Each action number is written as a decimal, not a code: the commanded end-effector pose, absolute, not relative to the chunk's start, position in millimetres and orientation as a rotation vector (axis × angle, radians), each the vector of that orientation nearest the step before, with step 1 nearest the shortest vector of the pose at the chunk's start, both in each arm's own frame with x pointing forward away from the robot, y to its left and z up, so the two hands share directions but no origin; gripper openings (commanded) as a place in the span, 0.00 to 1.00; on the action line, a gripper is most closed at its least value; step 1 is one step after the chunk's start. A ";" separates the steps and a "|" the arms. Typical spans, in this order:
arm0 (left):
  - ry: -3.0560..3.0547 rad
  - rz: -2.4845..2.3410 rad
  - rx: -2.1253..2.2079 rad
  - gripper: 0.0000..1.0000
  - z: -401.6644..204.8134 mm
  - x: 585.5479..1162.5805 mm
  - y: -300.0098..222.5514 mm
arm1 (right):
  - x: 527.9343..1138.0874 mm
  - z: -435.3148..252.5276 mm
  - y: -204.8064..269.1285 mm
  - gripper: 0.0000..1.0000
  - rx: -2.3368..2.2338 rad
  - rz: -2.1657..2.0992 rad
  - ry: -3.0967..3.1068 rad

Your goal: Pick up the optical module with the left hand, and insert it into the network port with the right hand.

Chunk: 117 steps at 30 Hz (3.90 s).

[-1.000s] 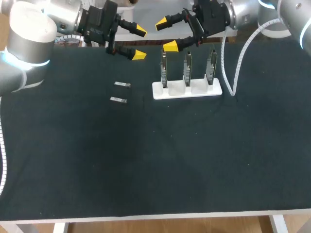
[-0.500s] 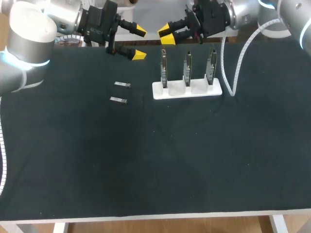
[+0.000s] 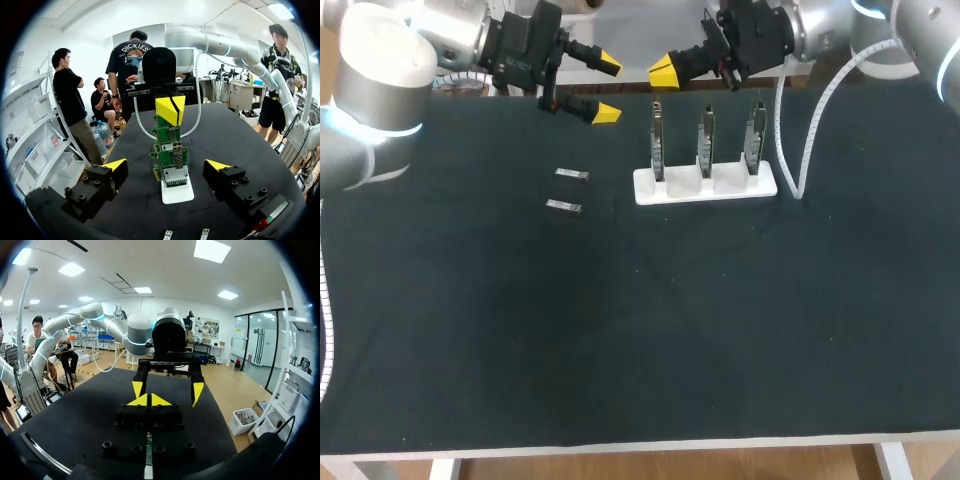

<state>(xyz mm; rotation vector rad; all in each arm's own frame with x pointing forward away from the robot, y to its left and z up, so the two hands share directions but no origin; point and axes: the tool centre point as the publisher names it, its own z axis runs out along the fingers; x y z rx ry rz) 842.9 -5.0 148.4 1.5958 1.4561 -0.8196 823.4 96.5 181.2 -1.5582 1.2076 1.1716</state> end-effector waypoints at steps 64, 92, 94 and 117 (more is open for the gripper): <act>1.455 -0.820 1.600 1.00 148.4 844.2 -5.3 | 835.6 142.9 94.4 0.00 -1.550 1.248 1.281; 1.455 -0.820 1.600 1.00 148.4 844.2 -5.3 | 837.5 146.7 96.7 0.00 -1.548 1.260 1.244; 1.455 -0.820 1.600 1.00 148.4 844.2 -5.3 | 837.7 149.0 96.9 0.00 -1.550 1.254 1.240; 1.455 -0.820 1.600 1.00 148.4 844.2 -5.3 | 833.9 194.7 92.0 0.00 -1.599 1.133 1.158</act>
